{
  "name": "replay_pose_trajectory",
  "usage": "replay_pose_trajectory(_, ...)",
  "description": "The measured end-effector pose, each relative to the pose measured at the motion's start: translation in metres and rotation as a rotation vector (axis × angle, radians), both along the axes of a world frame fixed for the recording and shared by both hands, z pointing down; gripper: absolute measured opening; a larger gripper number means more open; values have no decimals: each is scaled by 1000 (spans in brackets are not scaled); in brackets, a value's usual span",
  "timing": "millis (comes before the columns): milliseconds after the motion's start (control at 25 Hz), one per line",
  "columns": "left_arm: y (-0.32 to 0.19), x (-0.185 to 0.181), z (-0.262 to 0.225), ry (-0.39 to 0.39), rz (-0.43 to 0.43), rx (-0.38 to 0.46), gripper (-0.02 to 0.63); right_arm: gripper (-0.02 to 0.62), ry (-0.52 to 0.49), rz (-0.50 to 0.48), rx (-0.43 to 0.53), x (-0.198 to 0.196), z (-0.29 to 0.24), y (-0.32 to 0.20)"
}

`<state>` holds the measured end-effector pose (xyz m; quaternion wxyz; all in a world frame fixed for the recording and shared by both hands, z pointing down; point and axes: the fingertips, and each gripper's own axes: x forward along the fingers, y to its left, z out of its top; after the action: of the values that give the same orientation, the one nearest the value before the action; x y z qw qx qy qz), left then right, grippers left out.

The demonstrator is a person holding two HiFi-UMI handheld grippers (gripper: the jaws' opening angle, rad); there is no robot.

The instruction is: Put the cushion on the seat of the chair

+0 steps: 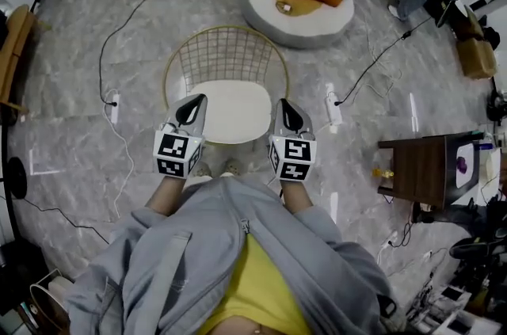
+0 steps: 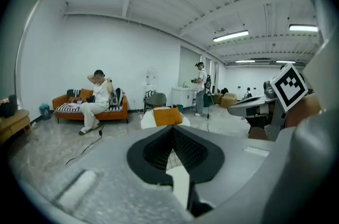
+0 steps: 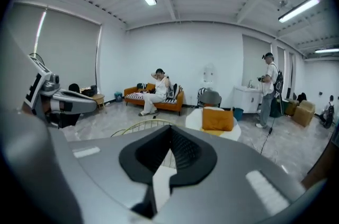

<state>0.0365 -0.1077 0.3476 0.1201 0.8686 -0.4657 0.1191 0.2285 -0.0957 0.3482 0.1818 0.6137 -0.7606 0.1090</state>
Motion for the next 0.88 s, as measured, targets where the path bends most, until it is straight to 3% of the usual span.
replay_pose_trajectory(240,3,4,-83,57,-34,195,6,0,2,-41,203,-9,-81,-1)
replay_pose_trajectory(440,11,10,-122,85,-65,277,6,-1,-9,-82,337,-18,-128,10)
replay_pose_trajectory(640,14,14,-132,99,-80,290,6,-1,-18,-107,380,-20,-139,15)
replay_pose_trajectory(880,15,20,-125,92,-88,281,6,-2,-63,-136,344,-19,-124,14)
